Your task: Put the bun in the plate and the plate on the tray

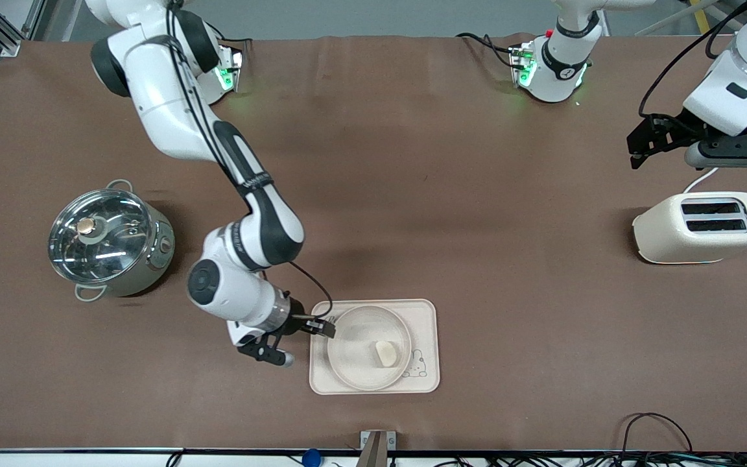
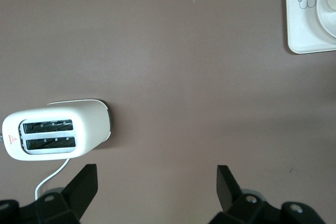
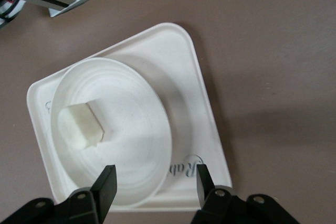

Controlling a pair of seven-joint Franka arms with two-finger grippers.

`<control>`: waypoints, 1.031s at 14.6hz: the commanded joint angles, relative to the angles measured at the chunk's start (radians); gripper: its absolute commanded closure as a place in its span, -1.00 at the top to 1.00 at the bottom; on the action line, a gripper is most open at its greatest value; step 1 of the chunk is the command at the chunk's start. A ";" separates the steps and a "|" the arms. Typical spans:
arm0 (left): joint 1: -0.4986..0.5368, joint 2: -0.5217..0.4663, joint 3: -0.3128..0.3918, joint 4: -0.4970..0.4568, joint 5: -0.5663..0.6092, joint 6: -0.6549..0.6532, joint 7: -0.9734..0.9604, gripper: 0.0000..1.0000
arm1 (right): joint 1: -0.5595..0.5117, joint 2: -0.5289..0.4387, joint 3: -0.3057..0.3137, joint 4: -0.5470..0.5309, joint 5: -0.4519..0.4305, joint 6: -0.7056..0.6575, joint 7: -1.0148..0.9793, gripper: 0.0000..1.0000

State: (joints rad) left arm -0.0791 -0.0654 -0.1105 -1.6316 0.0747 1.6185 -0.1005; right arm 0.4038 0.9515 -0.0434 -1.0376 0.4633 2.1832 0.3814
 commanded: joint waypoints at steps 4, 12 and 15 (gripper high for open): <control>-0.015 0.016 0.005 0.027 -0.003 -0.043 -0.007 1.00 | -0.134 -0.279 -0.068 -0.156 -0.097 -0.261 -0.162 0.70; -0.013 0.018 0.005 0.027 -0.003 -0.043 -0.005 1.00 | -0.417 -0.560 -0.075 -0.159 -0.234 -0.597 -0.584 1.00; -0.013 0.018 0.005 0.027 -0.004 -0.045 -0.005 1.00 | -0.445 -0.689 -0.070 -0.170 -0.381 -0.768 -0.579 1.00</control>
State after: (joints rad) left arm -0.0863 -0.0539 -0.1106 -1.6267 0.0747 1.5976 -0.1006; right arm -0.0380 0.3778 -0.1392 -1.1298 0.1894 1.4667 -0.1997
